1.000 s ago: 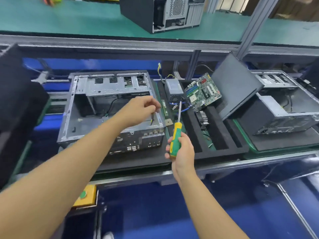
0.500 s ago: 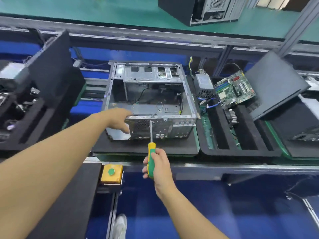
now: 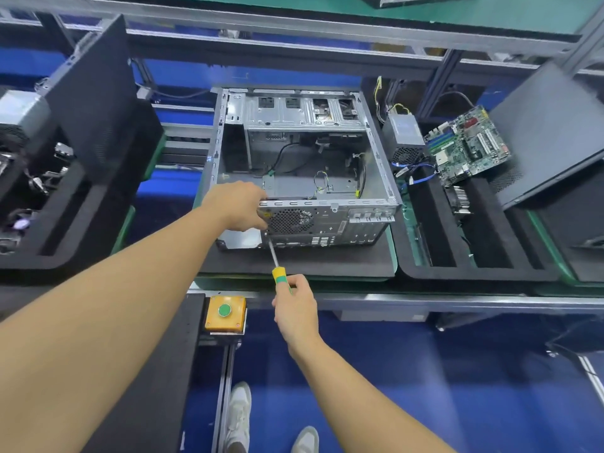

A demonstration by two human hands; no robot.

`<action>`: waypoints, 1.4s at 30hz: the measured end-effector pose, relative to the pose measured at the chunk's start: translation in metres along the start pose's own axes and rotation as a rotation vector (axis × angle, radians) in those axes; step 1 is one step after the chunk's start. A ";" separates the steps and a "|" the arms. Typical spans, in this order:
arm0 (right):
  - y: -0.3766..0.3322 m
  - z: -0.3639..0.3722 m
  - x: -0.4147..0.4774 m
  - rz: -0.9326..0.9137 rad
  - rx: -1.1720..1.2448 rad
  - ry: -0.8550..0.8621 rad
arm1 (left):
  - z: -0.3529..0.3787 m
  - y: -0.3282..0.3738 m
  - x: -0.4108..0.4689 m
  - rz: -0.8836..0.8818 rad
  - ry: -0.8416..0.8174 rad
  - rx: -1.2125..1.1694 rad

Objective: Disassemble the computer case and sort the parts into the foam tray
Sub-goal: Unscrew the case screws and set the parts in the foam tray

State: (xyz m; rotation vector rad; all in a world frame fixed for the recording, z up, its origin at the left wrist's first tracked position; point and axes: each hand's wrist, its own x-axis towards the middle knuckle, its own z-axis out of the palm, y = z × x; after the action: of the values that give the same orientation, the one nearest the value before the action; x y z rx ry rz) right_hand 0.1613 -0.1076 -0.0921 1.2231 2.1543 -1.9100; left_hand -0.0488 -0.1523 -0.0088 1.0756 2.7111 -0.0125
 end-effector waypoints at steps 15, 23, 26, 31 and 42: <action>0.002 0.006 -0.001 0.028 0.092 0.018 | 0.006 -0.004 0.004 0.021 0.026 -0.011; 0.004 0.009 0.001 0.041 0.107 0.034 | 0.005 -0.003 0.003 0.010 0.031 -0.010; 0.004 0.010 0.000 0.055 0.129 0.032 | 0.005 -0.003 0.003 0.018 0.032 -0.013; 0.007 0.009 -0.001 0.089 0.174 0.034 | 0.005 -0.004 0.004 0.029 0.034 -0.005; 0.005 0.011 -0.003 0.096 0.199 0.018 | 0.006 -0.005 0.006 0.021 0.029 -0.011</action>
State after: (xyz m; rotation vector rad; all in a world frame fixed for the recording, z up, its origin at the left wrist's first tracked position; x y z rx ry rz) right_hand 0.1604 -0.1188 -0.0975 1.3518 1.9126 -2.1211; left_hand -0.0547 -0.1527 -0.0167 1.1101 2.7220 0.0215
